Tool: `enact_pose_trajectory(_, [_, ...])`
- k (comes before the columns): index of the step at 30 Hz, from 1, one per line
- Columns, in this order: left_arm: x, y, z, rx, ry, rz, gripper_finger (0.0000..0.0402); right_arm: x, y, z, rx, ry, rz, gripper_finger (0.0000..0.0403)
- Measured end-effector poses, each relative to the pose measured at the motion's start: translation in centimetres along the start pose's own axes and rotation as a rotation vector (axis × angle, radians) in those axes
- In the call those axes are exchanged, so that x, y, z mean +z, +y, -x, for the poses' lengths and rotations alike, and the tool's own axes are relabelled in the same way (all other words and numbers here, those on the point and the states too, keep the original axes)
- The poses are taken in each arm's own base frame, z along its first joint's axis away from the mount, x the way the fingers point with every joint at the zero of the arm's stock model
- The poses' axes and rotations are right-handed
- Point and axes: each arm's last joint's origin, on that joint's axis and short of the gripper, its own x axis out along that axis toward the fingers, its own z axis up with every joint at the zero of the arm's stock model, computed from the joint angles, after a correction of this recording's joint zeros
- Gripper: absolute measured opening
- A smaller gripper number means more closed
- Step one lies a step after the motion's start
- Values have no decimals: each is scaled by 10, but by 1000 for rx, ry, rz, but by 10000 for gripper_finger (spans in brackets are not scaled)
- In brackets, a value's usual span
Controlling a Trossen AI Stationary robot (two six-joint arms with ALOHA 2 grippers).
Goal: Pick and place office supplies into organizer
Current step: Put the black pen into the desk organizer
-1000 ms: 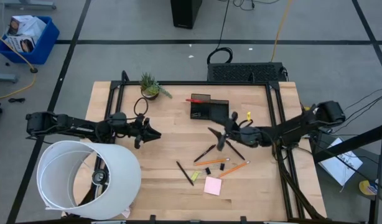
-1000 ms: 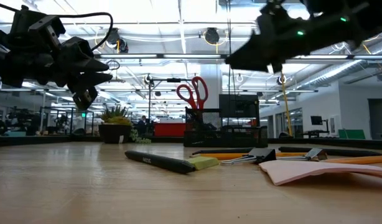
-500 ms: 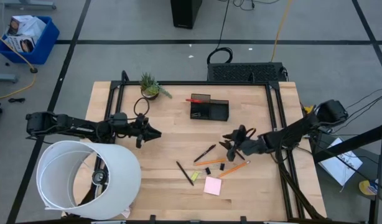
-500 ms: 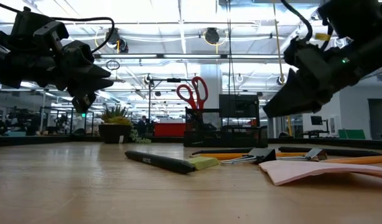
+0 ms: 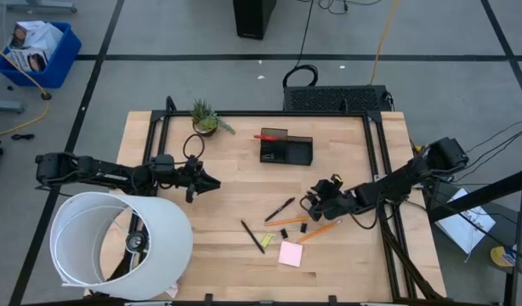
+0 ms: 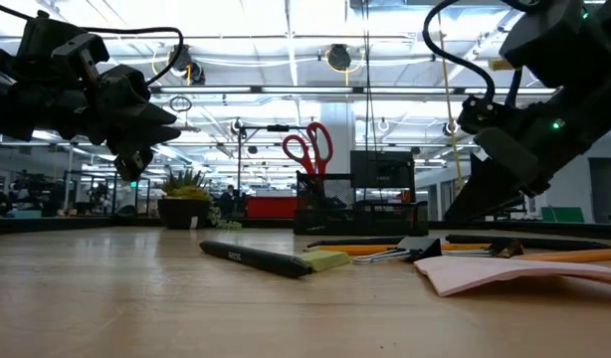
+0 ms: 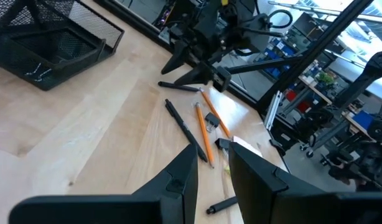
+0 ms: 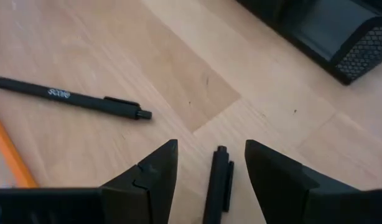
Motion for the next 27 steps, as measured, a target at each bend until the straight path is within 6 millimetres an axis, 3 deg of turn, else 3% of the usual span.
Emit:
enact_pose_trajectory(7, [-1,-2,-1,-1,-5,-6,93,-13,-1,-11,-52,47,32,180])
enact_pose_trajectory(19, [-1,-2,-1,18,-14,-5,93,-16,-1,-13,-58,66,22,178])
enact_pose_trajectory(27, [-1,-2,-1,19,-13,-5,93,-16,-1,-13,-51,76,28,112])
